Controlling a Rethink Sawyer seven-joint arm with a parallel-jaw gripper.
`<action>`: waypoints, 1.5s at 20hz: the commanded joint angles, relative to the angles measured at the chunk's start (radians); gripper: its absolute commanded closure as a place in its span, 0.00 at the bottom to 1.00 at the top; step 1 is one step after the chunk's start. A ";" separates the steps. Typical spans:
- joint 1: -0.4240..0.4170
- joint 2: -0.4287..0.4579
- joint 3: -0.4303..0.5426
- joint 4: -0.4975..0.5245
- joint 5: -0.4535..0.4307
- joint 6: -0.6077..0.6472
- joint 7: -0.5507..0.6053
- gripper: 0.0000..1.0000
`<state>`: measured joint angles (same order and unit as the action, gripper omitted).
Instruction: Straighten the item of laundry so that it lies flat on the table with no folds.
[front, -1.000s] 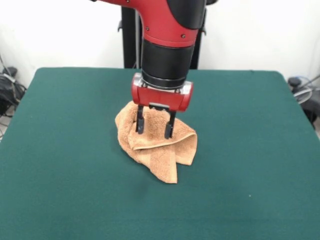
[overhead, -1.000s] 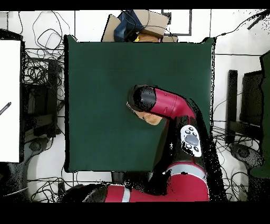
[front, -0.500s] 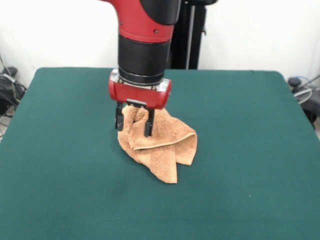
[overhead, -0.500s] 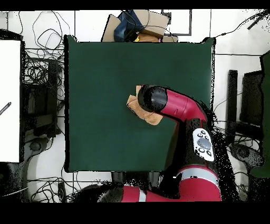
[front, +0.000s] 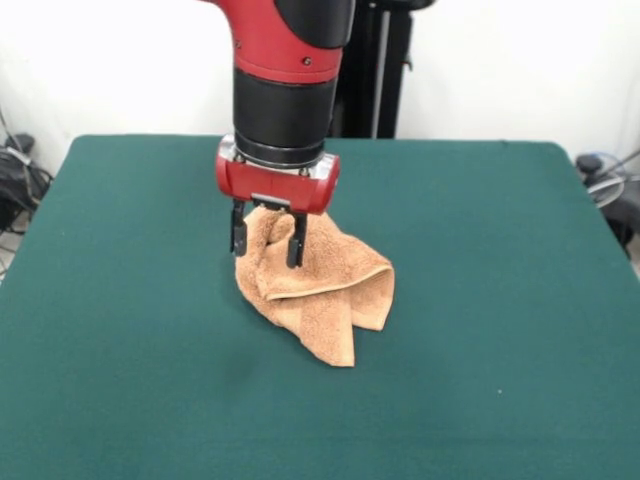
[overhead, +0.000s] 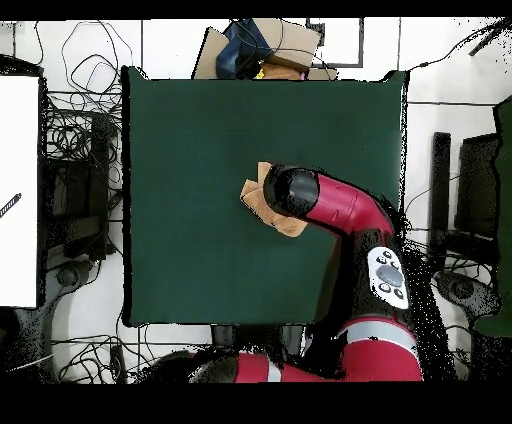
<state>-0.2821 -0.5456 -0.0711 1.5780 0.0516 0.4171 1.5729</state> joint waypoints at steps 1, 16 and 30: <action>0.020 -0.018 0.072 0.144 -0.004 -0.065 0.177 0.00; 0.047 -0.062 0.070 0.245 -0.001 -0.116 0.185 0.00; 0.015 -0.056 0.090 0.269 -0.015 -0.145 0.145 0.00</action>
<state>-0.2523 -0.6083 -0.0691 1.7887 0.0521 0.3381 1.5729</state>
